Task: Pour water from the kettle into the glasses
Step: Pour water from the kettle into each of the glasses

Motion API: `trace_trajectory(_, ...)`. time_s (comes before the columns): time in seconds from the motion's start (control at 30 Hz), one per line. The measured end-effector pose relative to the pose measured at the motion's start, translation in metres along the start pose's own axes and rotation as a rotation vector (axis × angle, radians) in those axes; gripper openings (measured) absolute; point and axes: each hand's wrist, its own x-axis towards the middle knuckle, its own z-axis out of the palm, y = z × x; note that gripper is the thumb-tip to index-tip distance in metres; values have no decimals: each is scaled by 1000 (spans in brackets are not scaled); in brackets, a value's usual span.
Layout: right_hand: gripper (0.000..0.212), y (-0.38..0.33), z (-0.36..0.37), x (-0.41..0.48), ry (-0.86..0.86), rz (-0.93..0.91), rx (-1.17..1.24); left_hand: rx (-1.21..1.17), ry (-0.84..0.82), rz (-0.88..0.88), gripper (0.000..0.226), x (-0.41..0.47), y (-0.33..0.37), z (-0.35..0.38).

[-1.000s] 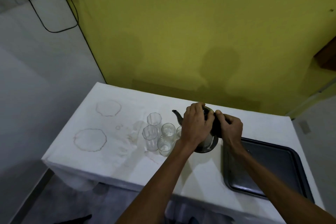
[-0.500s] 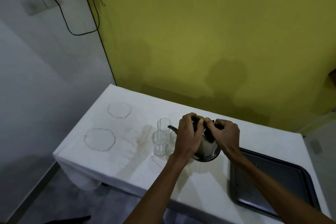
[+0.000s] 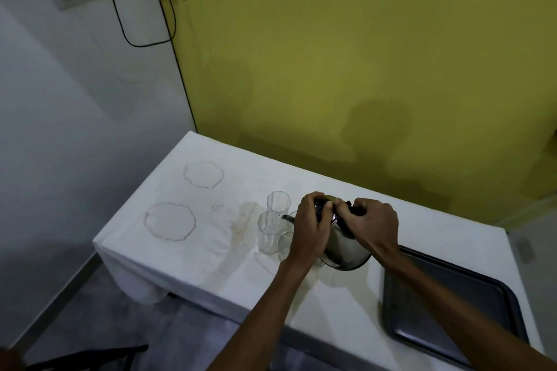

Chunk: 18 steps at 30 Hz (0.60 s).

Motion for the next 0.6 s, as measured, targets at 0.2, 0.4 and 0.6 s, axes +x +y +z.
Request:
trace_trajectory(0.2, 64, -2, 2, 1, -23, -30, -33, -12, -17, 0, 25, 1, -7, -2)
trace_trajectory(0.4, 63, -2, 2, 1, -46, -15, -48, -5, -27, -9, 20, 1, -9, -4)
trace_trajectory(0.6, 63, -4, -1, 2, -47, 31, -76, 1, -14, -48, 47, -3, -9, -3)
